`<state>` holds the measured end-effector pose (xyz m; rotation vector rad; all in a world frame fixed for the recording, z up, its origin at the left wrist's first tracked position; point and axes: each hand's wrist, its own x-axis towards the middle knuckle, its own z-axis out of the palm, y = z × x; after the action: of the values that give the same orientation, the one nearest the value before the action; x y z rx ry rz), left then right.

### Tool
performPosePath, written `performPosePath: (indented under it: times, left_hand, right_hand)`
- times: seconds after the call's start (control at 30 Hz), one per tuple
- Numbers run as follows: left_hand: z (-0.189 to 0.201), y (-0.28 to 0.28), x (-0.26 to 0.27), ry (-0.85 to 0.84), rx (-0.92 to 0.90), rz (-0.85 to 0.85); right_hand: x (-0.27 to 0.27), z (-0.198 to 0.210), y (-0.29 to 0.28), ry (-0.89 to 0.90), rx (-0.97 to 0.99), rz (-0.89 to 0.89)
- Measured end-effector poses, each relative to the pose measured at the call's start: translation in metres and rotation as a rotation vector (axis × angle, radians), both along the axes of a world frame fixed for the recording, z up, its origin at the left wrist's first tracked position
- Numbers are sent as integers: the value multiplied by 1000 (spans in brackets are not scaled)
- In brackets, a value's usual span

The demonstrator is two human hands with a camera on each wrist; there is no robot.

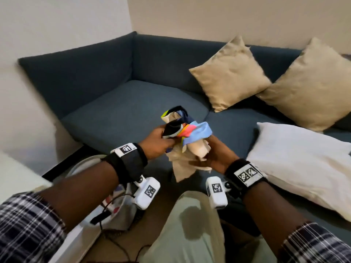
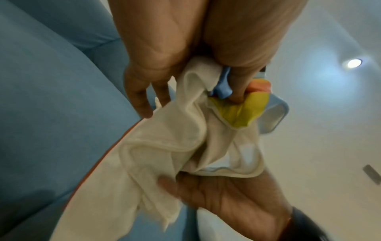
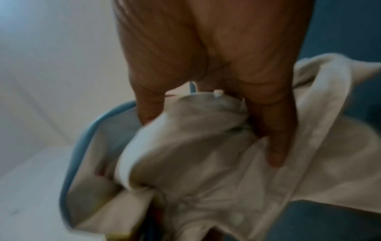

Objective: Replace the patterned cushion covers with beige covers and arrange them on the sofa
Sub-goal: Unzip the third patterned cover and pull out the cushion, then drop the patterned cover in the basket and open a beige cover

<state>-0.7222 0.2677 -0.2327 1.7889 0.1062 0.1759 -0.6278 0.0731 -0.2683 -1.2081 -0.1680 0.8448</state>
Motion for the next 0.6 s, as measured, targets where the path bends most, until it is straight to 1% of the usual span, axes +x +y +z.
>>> performPosePath:
  times: [0.03,0.1,0.17,0.2,0.23,0.27,0.37,0.4,0.43,0.47,0.53,0.57,0.6]
  left_hand:
    - [-1,11,-11,-5,-1,46]
    - [-12,46,-39,20,-11,184]
    - [-22,68,-73,122,-225,211]
    - [-30,75,-87,185,-329,172]
    - [-38,80,-100,237,-409,164]
    - [-45,86,-113,243,-392,197]
    - [-60,111,-138,187,-274,425]
    - [-62,118,-145,185,-233,502]
    - [-62,126,-151,165,-203,569]
    - [-66,133,-156,147,-186,611]
    - [-70,143,-166,98,-193,677]
    - [-71,148,-168,75,-175,709]
    - [-76,157,-170,69,-123,740]
  right_hand:
    - [-9,4,17,-13,54,-1]
    - [-37,9,57,-105,123,31]
    - [-65,9,92,-141,208,149]
    - [-76,7,105,-178,208,182]
    - [-87,3,119,-237,171,183]
    - [-95,-3,133,-320,94,137]
    - [-114,-16,161,-624,-135,33]
    - [-121,-20,168,-711,-204,35]
    - [-126,-26,175,-715,-208,82]
    - [-131,-30,180,-668,-160,122]
    - [-144,-38,193,-492,-54,203]
    - [-149,-40,200,-429,-13,196]
    - [-152,-45,209,-410,7,193]
